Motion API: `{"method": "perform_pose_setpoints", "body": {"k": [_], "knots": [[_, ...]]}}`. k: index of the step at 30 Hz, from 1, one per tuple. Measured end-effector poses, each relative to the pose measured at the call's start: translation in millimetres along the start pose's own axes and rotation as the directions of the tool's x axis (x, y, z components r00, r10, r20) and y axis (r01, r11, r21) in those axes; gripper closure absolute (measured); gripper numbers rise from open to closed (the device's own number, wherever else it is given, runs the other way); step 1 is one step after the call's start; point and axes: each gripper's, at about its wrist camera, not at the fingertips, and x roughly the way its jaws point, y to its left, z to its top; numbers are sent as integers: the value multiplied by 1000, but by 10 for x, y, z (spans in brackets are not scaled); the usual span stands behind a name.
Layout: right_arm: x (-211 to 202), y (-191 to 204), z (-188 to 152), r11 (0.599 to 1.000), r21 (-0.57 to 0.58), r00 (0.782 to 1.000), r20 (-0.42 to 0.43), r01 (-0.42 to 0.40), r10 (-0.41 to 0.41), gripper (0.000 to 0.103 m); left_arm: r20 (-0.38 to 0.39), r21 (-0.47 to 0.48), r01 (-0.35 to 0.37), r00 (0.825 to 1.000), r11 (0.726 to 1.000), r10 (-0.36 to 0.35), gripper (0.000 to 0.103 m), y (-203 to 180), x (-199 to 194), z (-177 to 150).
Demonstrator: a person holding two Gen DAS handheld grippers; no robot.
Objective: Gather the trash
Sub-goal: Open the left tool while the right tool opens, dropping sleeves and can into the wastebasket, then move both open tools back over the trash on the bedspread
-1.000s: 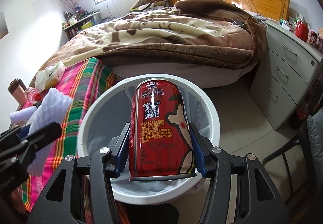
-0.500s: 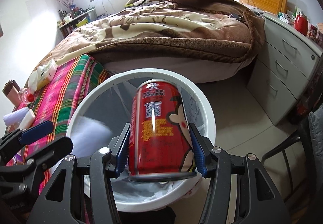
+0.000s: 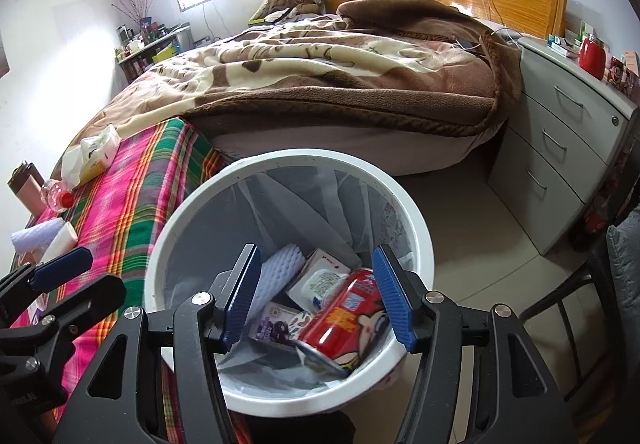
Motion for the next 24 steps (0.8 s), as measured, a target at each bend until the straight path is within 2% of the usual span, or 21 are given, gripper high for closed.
{"method": "perform_pose_setpoints", "body": {"k": [8, 12, 21, 24], "knots": [[-116, 207, -17, 999, -18, 998, 34, -47, 48, 43, 52, -41, -63, 997, 997, 65, 30, 290, -293, -82], [-148, 351, -23, 996, -41, 996, 45, -77, 79, 42, 81, -49, -118, 989, 992, 122, 29, 429, -427, -130], [-149, 723, -65, 986, -76, 986, 64, -148, 153, 38, 79, -144, -146, 984, 979, 158, 27, 903, -635, -320], [-133, 819, -84, 983, -78, 983, 63, -168, 173, 36, 78, -179, -175, 978, 968, 191, 26, 1073, -715, -405]]}}
